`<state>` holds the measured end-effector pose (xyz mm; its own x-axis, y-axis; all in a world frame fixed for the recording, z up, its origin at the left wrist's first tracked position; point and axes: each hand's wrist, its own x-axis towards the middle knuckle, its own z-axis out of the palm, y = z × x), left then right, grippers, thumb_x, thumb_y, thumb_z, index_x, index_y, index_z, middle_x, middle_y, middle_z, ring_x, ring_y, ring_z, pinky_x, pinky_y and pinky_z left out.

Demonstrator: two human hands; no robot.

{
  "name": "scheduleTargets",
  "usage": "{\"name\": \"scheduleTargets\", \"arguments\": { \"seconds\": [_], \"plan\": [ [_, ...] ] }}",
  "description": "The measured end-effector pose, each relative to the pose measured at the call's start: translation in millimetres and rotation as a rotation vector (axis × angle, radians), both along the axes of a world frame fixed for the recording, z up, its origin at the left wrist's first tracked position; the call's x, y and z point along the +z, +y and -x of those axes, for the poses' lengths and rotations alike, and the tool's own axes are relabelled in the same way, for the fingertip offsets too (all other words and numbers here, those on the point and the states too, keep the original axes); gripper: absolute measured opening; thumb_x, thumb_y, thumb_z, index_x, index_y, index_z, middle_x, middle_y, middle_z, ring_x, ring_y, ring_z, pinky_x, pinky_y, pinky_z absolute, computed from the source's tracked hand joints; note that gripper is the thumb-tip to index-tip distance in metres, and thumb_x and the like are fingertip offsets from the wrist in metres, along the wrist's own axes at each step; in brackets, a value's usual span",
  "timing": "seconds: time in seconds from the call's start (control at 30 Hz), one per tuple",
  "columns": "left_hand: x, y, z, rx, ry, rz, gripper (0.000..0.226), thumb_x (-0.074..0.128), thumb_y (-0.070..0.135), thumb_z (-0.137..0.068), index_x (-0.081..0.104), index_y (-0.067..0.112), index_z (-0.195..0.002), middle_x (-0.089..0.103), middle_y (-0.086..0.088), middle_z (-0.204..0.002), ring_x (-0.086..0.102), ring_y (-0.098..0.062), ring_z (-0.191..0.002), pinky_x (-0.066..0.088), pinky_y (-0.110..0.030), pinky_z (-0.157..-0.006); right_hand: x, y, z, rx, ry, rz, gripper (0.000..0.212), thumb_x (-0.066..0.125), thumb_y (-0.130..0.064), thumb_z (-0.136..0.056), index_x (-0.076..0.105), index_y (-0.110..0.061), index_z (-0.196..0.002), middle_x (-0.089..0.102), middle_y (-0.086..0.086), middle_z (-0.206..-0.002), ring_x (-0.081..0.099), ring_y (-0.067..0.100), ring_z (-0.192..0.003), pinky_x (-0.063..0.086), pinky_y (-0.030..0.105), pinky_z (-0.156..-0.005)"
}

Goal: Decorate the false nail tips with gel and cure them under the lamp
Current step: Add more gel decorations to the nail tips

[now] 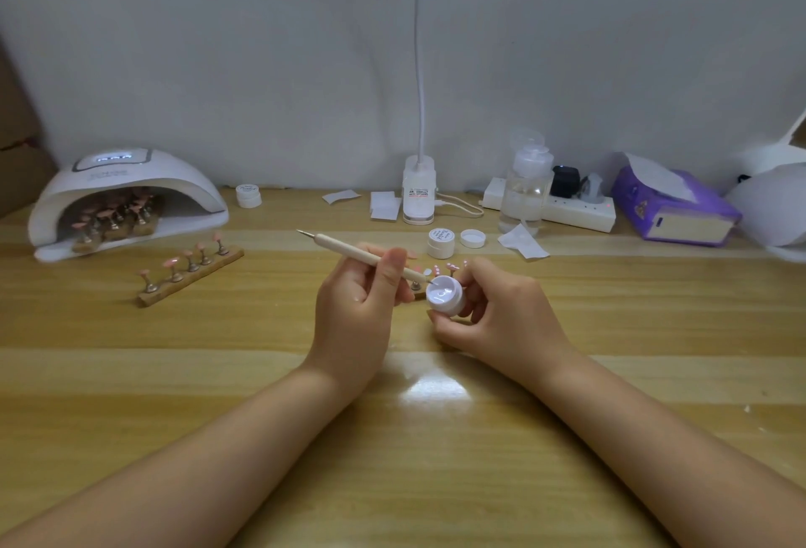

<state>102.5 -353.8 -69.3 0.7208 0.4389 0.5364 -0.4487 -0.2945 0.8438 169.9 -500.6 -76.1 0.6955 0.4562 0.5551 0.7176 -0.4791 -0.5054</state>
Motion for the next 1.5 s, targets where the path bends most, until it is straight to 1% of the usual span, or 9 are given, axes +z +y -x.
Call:
{"name": "scheduleTargets", "arguments": {
  "seconds": [0.1,0.3,0.47,0.6,0.83,0.97,1.3,1.43,1.5],
  "plan": [
    [0,0,0,0.002,0.015,-0.011,0.023,0.051,0.041,-0.089,0.061,0.038,-0.069,0.063,0.006,-0.06,0.059,-0.005,-0.061,0.047,-0.018,-0.065,0,0,0,-0.004,-0.001,-0.007,0.03,0.077,-0.027,-0.065,0.053,-0.015,-0.078,0.059,-0.006,-0.063,0.051,0.013,-0.056,0.046,0.034,-0.057],
    [0,0,-3,0.005,0.011,0.093,0.026,0.053,0.041,-0.09,0.06,0.024,-0.071,0.061,0.004,-0.056,0.057,-0.004,-0.056,0.046,-0.014,-0.059,0,1,1,-0.016,-0.004,-0.043,0.031,0.078,-0.028,-0.066,0.054,-0.012,-0.077,0.062,-0.003,-0.063,0.055,0.017,-0.057,0.048,0.036,-0.058],
    [1,0,-4,0.002,0.018,0.146,0.028,0.05,0.025,-0.096,0.062,0.018,-0.072,0.063,0.005,-0.055,0.057,-0.002,-0.055,0.045,-0.012,-0.057,0,1,0,-0.011,-0.002,-0.04,0.031,0.078,-0.029,-0.067,0.054,-0.012,-0.077,0.062,-0.003,-0.063,0.055,0.017,-0.057,0.048,0.036,-0.058],
    [1,-1,-2,-0.042,0.009,0.154,0.02,0.05,0.014,-0.097,0.059,0.013,-0.079,0.068,0.007,-0.062,0.062,-0.003,-0.059,0.047,-0.012,-0.059,0,1,0,-0.005,0.013,-0.047,0.031,0.078,-0.03,-0.067,0.054,-0.013,-0.078,0.062,-0.003,-0.063,0.055,0.017,-0.057,0.049,0.037,-0.059],
    [2,-1,1,-0.086,-0.007,0.136,0.02,0.049,0.002,-0.095,0.059,0.014,-0.083,0.069,0.008,-0.065,0.065,-0.001,-0.062,0.047,-0.01,-0.061,0,1,0,-0.016,0.011,-0.062,0.03,0.079,-0.029,-0.067,0.057,-0.014,-0.079,0.062,-0.006,-0.063,0.056,0.012,-0.056,0.048,0.032,-0.058],
    [3,-1,1,-0.111,-0.03,0.133,0.007,0.051,0.014,-0.086,0.058,0.013,-0.084,0.07,0.009,-0.067,0.066,-0.001,-0.065,0.048,-0.01,-0.062,0,1,-1,-0.017,0.024,-0.059,0.03,0.079,-0.029,-0.067,0.056,-0.015,-0.079,0.061,-0.007,-0.063,0.054,0.01,-0.055,0.048,0.032,-0.058],
    [1,2,-3,-0.066,-0.034,0.079,0.013,0.049,0.018,-0.082,0.061,0.013,-0.08,0.07,0.012,-0.071,0.066,-0.001,-0.07,0.047,-0.011,-0.064,0,1,-1,-0.034,0.041,-0.061,0.029,0.076,-0.034,-0.068,0.058,-0.015,-0.082,0.06,-0.007,-0.062,0.055,0.011,-0.057,0.048,0.034,-0.058],
    [-2,5,-5,0.01,-0.052,0.093,0.013,0.049,0.025,-0.086,0.061,0.02,-0.082,0.071,0.011,-0.075,0.066,-0.005,-0.075,0.05,-0.016,-0.068,5,-2,-8,-0.2,-0.013,-0.126,0.027,0.072,-0.039,-0.068,0.056,-0.019,-0.076,0.047,-0.008,-0.056,0.048,0.012,-0.057,0.036,0.028,-0.053],
    [-3,8,-6,0.04,-0.053,0.103,0.014,0.049,0.028,-0.088,0.06,0.021,-0.085,0.07,0.012,-0.077,0.065,-0.004,-0.076,0.049,-0.015,-0.068,9,-9,-20,-0.333,-0.037,-0.134,0.025,0.07,-0.04,-0.07,0.057,-0.02,-0.079,0.044,-0.011,-0.062,0.045,0.015,-0.065,0.029,0.027,-0.058]
  ]
}}
